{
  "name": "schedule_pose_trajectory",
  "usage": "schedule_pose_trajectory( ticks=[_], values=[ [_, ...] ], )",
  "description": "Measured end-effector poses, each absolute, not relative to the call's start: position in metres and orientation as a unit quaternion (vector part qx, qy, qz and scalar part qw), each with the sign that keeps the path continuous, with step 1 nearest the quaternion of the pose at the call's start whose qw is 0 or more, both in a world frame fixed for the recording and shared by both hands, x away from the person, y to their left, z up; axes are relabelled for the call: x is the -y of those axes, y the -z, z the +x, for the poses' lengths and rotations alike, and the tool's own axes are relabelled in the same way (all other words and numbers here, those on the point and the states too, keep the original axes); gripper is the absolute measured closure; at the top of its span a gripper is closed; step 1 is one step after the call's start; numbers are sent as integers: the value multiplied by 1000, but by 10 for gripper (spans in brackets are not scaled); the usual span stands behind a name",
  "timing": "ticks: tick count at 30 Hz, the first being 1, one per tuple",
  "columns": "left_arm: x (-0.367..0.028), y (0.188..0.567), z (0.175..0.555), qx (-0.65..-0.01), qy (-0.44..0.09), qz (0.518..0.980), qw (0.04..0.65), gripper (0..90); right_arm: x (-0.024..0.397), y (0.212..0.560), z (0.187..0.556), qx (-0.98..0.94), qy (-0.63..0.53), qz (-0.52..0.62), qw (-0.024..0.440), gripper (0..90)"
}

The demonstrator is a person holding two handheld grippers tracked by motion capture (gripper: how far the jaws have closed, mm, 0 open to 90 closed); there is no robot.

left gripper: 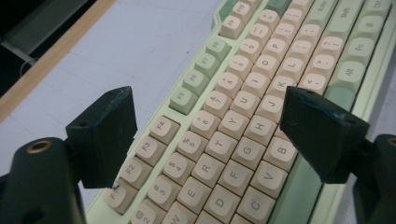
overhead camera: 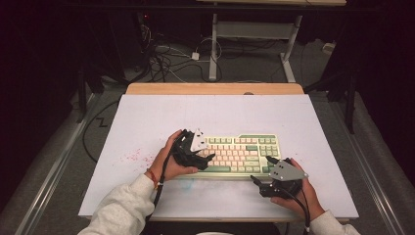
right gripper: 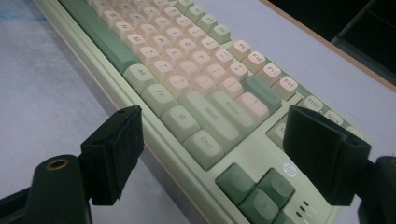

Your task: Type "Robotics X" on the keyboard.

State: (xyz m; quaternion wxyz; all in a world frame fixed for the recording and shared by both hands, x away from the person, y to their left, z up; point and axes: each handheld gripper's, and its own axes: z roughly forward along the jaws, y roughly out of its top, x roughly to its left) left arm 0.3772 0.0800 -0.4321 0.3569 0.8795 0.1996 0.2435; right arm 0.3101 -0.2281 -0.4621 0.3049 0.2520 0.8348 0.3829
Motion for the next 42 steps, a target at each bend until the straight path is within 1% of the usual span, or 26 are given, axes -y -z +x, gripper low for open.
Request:
schedule_pose_trajectory(
  ticks=[7, 11, 17, 19, 34, 37, 38, 39, 40, 42],
  values=[
    [-90, 432, 366, -191, -263, 877, 353, 178, 228, 461, 311, -833, -385, 252, 306, 210],
    [-101, 431, 358, -194, -274, 869, 364, 182, 228, 460, 312, -831, -389, 253, 307, 209],
    [-120, 432, 342, -193, -302, 855, 374, 184, 229, 458, 310, -826, -395, 252, 312, 213],
    [-125, 433, 338, -198, -315, 852, 369, 184, 229, 458, 310, -826, -395, 253, 314, 214],
    [-160, 452, 319, -221, -317, 855, 346, 180, 228, 458, 311, -827, -389, 254, 315, 217],
    [-165, 455, 317, -227, -314, 854, 347, 180, 228, 457, 311, -827, -390, 254, 315, 227],
    [-167, 457, 316, -229, -312, 856, 343, 180, 227, 457, 310, -827, -391, 253, 314, 242],
    [-169, 458, 315, -230, -313, 856, 340, 180, 227, 456, 310, -827, -397, 247, 312, 280],
    [-171, 460, 313, -233, -313, 856, 340, 180, 227, 455, 310, -828, -402, 244, 306, 283],
    [-176, 463, 311, -240, -309, 857, 334, 180, 227, 452, 309, -828, -406, 241, 303, 322]
  ],
)
